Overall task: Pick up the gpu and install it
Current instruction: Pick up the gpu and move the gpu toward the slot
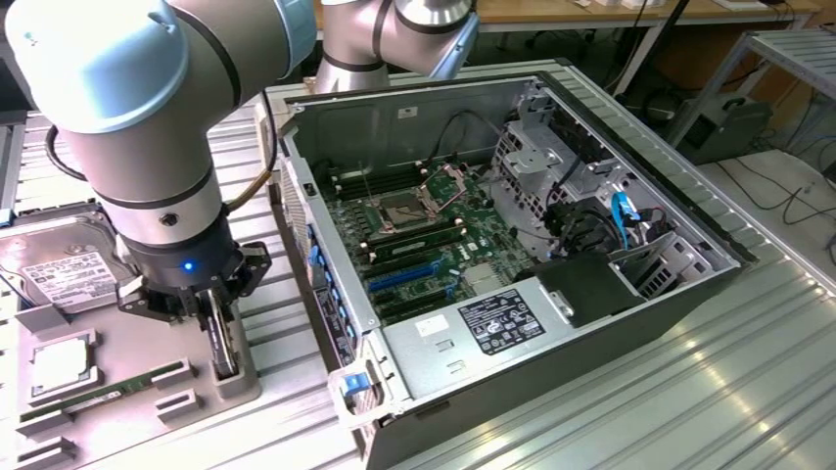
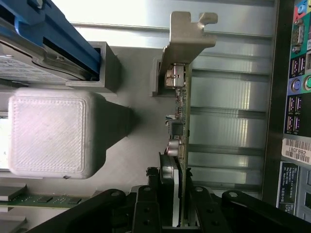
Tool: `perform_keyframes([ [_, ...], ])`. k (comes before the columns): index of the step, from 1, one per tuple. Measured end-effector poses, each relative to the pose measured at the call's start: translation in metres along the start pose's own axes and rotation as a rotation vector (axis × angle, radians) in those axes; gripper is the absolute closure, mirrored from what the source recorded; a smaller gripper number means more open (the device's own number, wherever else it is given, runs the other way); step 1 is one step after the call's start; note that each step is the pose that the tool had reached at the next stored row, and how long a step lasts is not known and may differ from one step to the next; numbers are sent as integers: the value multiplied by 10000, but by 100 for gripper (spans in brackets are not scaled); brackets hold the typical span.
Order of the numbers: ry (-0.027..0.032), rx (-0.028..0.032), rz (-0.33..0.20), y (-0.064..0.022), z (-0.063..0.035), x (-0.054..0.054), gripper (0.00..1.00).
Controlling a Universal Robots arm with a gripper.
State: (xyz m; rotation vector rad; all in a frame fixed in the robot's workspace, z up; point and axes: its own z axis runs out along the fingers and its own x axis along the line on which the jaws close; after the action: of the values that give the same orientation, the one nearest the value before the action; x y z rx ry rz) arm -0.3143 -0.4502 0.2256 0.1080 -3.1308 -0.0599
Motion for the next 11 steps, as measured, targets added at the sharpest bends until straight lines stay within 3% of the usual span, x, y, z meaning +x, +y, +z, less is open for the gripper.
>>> perform_keyframes([
  [5,-3,-9,1,13,-344,3,72],
  [11,-2,-9,0,23,-603,4,72],
])
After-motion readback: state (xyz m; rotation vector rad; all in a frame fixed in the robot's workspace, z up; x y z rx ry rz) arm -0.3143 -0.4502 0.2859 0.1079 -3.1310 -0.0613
